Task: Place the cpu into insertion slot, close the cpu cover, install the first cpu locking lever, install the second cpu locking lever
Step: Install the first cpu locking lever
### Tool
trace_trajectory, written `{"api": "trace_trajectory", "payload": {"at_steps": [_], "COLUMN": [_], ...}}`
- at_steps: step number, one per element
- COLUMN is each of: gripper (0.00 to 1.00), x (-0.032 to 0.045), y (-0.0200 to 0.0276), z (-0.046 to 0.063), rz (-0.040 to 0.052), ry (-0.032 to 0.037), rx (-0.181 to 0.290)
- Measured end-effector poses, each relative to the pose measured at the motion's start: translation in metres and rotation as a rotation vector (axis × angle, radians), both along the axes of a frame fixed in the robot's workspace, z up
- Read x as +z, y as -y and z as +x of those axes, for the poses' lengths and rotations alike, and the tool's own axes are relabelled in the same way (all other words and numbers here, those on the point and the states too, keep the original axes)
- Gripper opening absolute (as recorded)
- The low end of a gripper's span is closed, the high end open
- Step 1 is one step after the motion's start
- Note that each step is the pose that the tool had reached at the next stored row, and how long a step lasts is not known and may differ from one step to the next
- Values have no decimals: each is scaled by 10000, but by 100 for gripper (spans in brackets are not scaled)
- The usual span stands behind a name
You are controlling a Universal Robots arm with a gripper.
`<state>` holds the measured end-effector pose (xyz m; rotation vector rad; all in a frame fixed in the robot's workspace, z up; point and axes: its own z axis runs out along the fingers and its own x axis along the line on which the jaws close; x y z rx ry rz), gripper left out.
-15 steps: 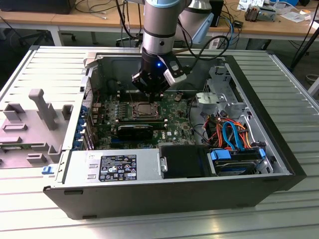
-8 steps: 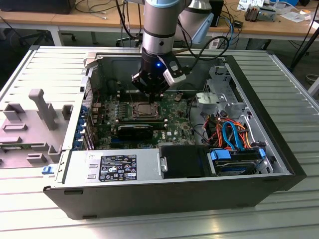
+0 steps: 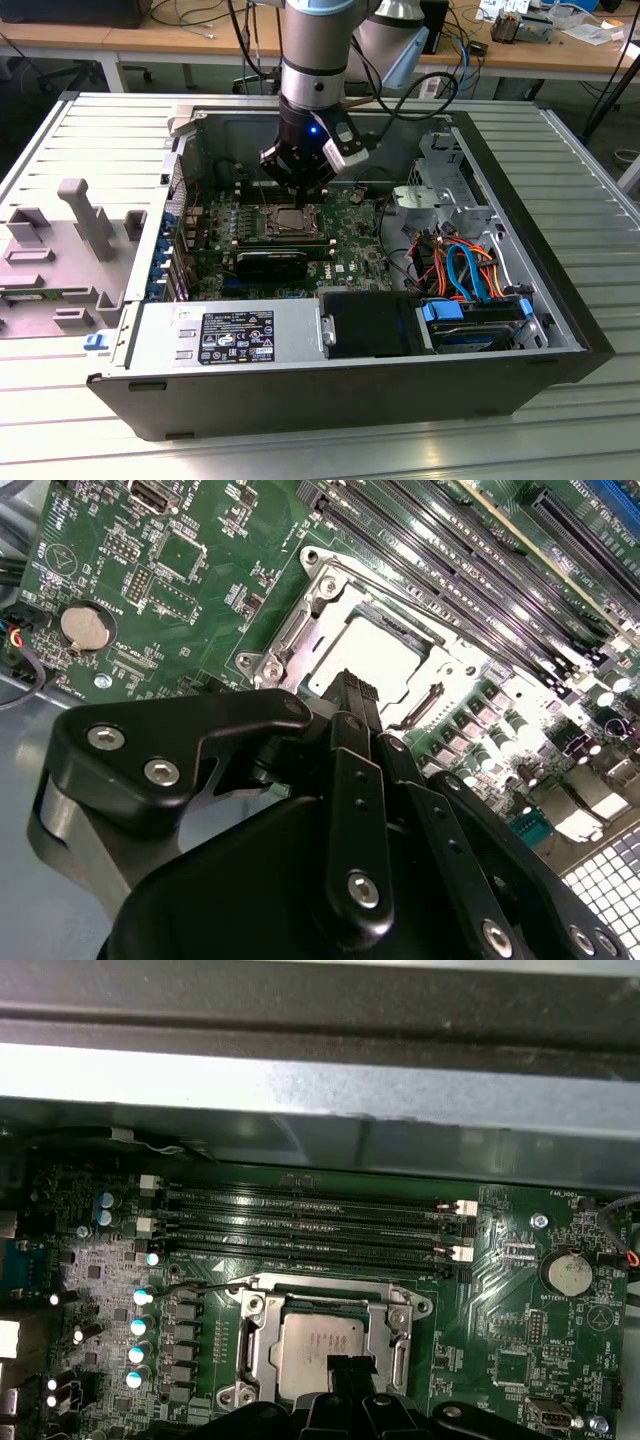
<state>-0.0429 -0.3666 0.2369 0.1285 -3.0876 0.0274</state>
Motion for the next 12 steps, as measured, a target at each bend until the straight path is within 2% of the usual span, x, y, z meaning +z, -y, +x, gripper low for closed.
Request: {"api": "trace_trajectory", "payload": {"at_steps": [12], "gripper": [11], "x": [53], "y": [0], "z": [0], "rz": [1], "ry": [0], "rx": [-1]}}
